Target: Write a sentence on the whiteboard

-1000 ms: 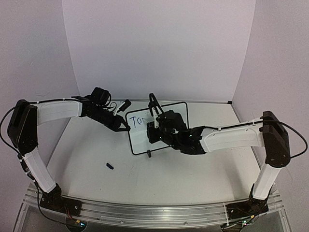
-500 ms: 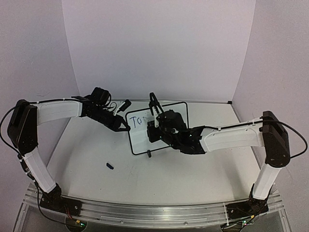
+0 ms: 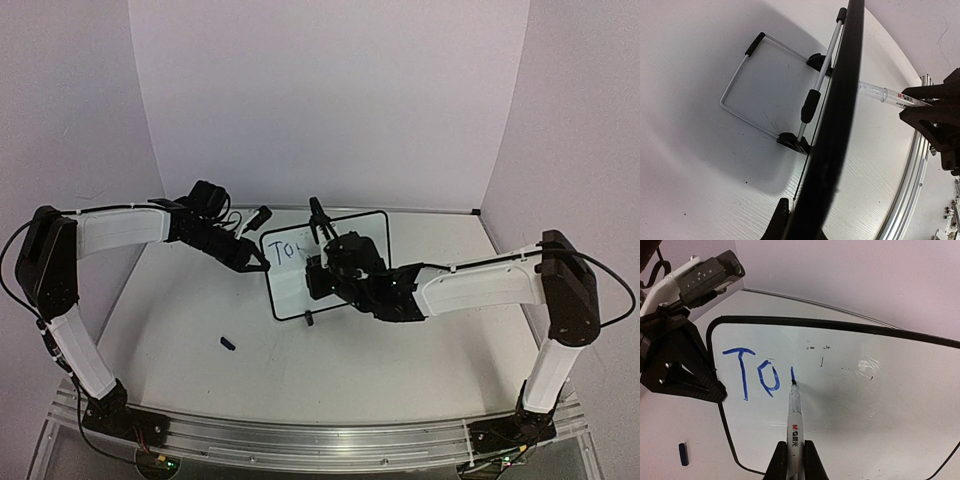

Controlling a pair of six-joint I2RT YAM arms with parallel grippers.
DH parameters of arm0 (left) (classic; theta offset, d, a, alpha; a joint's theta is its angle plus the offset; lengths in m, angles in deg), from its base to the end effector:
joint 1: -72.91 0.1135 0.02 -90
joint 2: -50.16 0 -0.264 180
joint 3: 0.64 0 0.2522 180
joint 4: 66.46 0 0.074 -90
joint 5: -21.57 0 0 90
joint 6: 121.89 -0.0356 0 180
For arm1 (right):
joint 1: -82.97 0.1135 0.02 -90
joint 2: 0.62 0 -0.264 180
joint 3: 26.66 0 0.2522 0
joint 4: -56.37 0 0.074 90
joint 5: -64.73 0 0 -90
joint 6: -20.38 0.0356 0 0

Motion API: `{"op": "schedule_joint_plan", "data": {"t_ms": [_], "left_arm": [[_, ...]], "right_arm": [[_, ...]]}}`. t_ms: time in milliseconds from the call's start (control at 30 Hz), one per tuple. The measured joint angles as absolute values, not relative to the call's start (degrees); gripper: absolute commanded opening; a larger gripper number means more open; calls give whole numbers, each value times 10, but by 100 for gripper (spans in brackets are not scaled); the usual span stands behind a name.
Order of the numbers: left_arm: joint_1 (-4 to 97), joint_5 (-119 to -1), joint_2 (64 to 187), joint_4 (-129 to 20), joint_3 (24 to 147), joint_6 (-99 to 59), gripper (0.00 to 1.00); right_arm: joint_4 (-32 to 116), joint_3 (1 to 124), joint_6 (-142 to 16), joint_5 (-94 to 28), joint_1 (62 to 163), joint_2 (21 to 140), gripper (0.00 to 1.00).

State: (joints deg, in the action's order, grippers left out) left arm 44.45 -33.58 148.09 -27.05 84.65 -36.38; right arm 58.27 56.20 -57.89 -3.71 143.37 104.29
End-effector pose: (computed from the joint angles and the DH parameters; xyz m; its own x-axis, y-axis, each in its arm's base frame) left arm 0.3121 -0.1923 0.2384 -0.6363 0.4180 -0.6484 0.7521 0.5229 -0.4011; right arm 0.2199 0.3607 0.2370 -0.2964 -0.1389 -0.9449 -0.5903 0.8044 0.0669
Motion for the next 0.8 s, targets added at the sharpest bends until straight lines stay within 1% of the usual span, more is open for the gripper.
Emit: {"op": "schedule_joint_plan", "data": {"t_ms": [367,500,800], "left_arm": [[444,-336,1481,-271,846,-364,0],[443,-336,1481,-270,847,-364,0],[443,-336,1481,-270,847,-364,0]], "right_arm": [[579,542,-565,-39,1434,1040,0],[582,515,-567,-42,1434,1015,0],[593,518,-578,-30,1434,1002,0]]}}
